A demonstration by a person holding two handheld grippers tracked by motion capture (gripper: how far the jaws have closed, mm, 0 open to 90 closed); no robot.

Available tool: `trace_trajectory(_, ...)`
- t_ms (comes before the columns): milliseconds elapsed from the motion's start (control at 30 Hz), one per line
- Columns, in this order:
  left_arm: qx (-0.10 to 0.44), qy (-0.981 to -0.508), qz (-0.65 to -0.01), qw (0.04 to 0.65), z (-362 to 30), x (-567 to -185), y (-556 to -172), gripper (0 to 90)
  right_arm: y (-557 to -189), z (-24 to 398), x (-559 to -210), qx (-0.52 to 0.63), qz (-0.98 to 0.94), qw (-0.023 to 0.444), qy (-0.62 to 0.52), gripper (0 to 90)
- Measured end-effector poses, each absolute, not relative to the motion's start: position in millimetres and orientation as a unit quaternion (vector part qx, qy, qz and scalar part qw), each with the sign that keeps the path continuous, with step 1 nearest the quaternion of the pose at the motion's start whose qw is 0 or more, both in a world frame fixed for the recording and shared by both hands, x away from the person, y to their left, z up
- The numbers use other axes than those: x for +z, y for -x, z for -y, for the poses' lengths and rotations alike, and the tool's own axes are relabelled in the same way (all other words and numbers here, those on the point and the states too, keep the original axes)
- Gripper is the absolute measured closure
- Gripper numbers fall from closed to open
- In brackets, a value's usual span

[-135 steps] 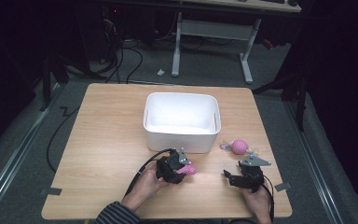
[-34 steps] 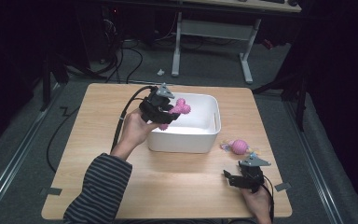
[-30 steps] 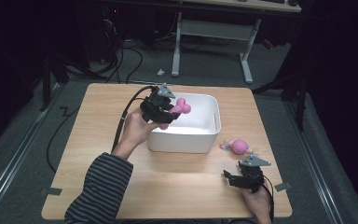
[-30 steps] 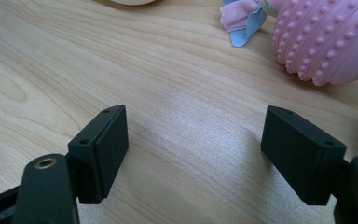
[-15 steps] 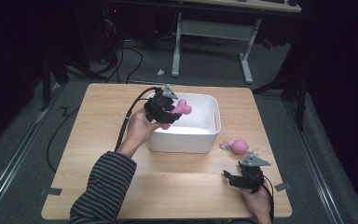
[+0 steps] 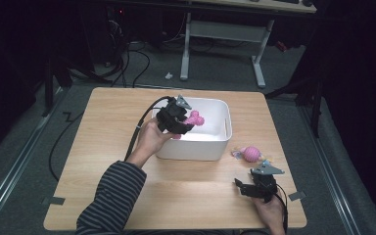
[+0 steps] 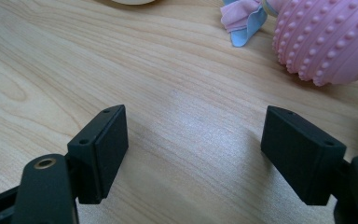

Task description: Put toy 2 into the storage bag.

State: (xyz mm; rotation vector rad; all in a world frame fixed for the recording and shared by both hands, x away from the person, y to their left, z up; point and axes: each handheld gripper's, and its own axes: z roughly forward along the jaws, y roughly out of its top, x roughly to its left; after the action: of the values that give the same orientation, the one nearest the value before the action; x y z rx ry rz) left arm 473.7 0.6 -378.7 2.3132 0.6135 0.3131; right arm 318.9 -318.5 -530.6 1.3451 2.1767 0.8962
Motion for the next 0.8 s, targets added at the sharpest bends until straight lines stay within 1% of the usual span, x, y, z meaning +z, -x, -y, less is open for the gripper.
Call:
trace_trajectory(300,0.124,-0.898,-0.237,0.350,1,-380,-474,58.7,-318,318,-531,0.324,-0.785,0.211,-0.484,23.0)
trace_trajectory(500,0.124,-0.906,-0.229,0.335,7,-385,-473,58.7,-318,318,-531,0.324,-0.785,0.210,-0.484,23.0)
trace_trajectory(800,0.125,-0.906,-0.237,0.327,10,-389,-474,58.6,-318,318,-531,0.324,-0.785,0.210,-0.484,23.0)
